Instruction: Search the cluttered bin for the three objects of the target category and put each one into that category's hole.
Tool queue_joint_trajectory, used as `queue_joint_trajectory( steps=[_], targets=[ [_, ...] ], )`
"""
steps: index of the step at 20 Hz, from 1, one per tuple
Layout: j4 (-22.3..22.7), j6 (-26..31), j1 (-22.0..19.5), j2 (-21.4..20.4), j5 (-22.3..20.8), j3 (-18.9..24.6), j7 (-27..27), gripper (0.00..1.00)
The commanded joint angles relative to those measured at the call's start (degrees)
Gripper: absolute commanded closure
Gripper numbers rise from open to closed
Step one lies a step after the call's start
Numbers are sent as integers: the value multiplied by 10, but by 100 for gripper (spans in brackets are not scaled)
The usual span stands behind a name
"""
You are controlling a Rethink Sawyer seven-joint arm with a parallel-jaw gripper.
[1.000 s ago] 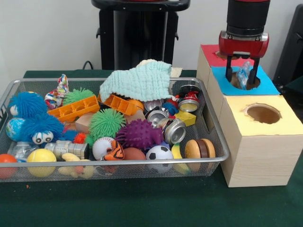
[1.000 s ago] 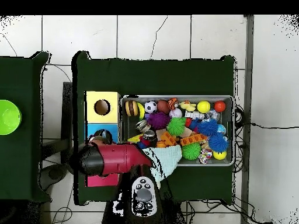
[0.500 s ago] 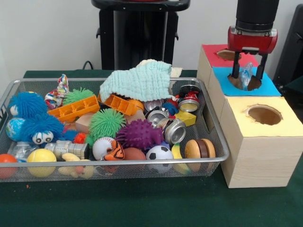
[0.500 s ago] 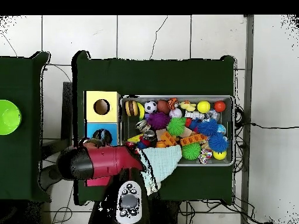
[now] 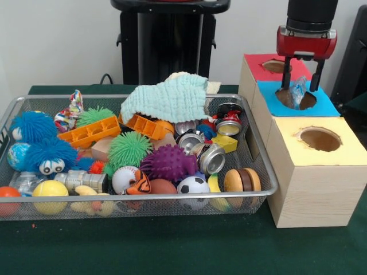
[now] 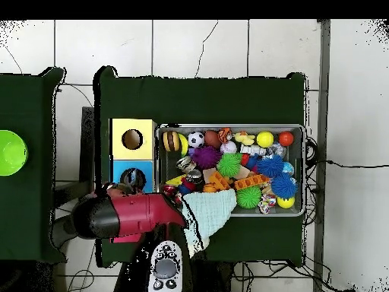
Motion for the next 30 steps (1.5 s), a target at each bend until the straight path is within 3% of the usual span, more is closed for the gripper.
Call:
queue_joint_trajectory(
  steps=[1, 5, 6, 14, 30],
  targets=[
    [32, 81, -12, -24, -3, -9, 53, 0],
    [36, 151, -19, -53, -3, -6, 33, 0],
    [37, 160, -16, -57, -1, -7, 38, 100],
    [13, 182, -17, -64, 8, -2, 53, 100],
    [12, 4, -51, 46, -31, 19, 42, 100]
  ],
)
